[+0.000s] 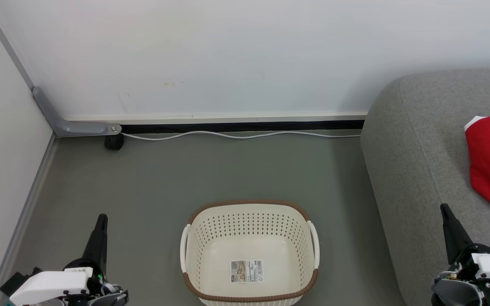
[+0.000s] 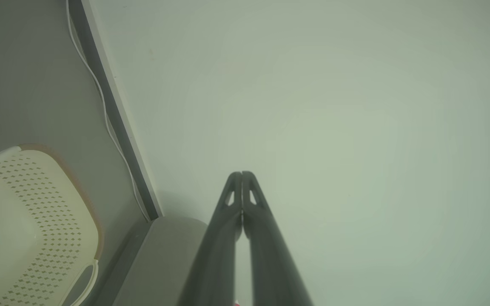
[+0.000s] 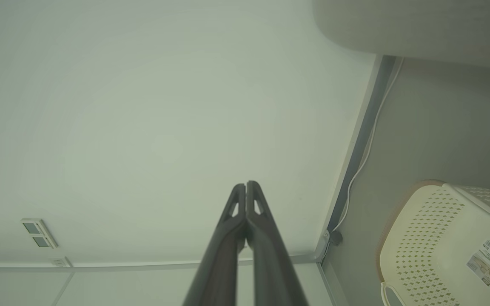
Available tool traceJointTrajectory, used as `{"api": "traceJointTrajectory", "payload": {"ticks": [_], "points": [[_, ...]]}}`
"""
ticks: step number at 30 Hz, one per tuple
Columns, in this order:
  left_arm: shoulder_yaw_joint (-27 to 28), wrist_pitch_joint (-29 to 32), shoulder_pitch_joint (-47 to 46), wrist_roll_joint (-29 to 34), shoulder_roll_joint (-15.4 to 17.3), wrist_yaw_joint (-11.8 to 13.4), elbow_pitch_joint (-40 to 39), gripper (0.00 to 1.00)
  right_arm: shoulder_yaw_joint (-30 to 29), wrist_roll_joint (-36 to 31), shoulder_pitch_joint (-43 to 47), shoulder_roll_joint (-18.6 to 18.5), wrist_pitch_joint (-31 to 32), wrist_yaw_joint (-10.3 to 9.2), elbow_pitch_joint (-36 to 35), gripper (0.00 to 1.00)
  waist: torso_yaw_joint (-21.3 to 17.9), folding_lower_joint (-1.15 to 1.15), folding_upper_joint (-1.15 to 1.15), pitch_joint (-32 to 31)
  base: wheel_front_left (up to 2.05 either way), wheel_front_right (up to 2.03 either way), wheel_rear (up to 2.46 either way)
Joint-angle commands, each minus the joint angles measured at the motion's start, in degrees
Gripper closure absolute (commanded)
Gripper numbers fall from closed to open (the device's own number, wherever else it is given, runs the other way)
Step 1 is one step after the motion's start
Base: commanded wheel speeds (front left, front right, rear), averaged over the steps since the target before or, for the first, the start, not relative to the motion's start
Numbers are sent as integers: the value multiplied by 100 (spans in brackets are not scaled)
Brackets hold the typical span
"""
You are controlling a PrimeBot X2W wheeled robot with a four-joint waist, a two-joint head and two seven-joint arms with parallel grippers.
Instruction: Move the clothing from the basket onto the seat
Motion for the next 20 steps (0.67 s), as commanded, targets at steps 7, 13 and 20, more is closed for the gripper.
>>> {"api": "traceJointTrajectory", "payload": {"ticks": [7,13,20], "points": [[186,18,-332,-20,105,-7,-166,100,97,65,-92,-70,45,25,-178,100,0,0,0,0,0,0,0],[186,18,-332,-20,105,-7,-166,100,97,65,-92,-70,45,25,-178,100,0,0,0,0,0,0,0],[186,18,-332,-20,105,-7,-166,100,97,65,-92,-70,45,25,-178,100,0,0,0,0,0,0,0]]}}
